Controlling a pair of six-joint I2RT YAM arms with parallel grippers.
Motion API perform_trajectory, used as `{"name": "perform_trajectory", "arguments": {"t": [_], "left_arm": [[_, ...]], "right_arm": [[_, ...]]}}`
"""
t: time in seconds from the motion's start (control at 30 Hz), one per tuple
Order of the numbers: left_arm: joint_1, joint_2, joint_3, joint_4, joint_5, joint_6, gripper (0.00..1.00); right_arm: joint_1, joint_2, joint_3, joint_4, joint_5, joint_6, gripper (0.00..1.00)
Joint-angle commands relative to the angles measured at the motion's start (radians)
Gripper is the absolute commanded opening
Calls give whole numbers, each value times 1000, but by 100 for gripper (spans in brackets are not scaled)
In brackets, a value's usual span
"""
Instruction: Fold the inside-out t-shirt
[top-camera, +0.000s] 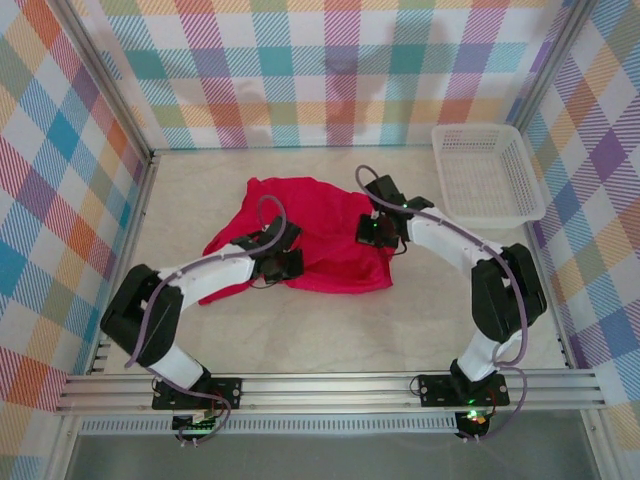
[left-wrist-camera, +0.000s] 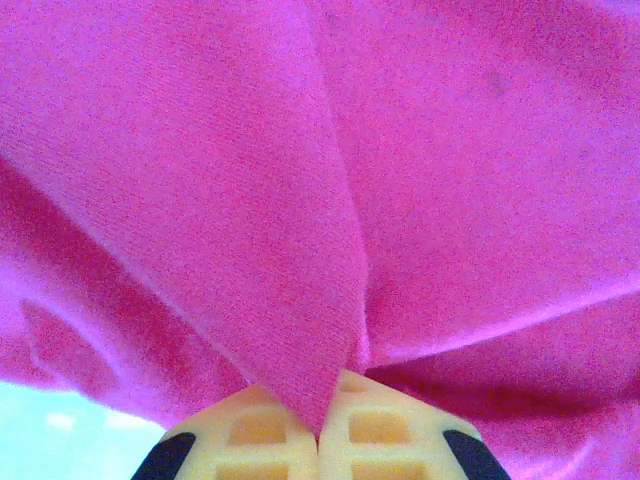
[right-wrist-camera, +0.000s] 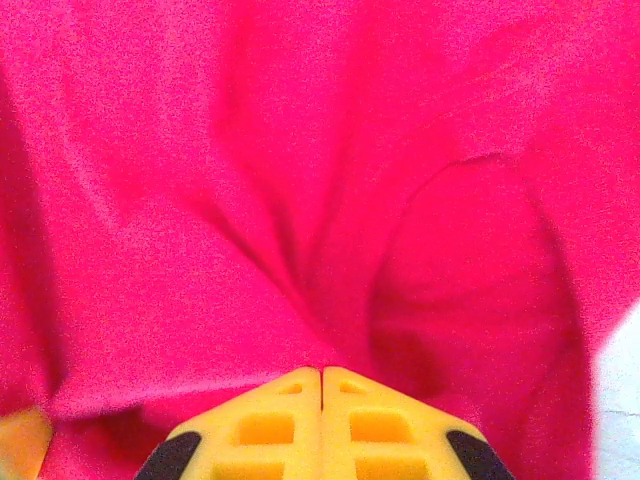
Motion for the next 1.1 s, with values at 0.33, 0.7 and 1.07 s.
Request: {"name": "perform_trajectory", "arguments": {"t": [0.33, 0.7, 1.07], "left_arm": [[-121, -95, 4, -59, -219, 66, 49], [-127, 144, 210, -5, 46, 387, 65], [-113, 373, 387, -104, 26, 405, 5]], "right_arm": [[-25, -19, -7, -22, -127, -3, 35], [-21, -294, -286, 38, -177, 90, 29], [58, -300, -375, 156, -215, 173, 26]]}}
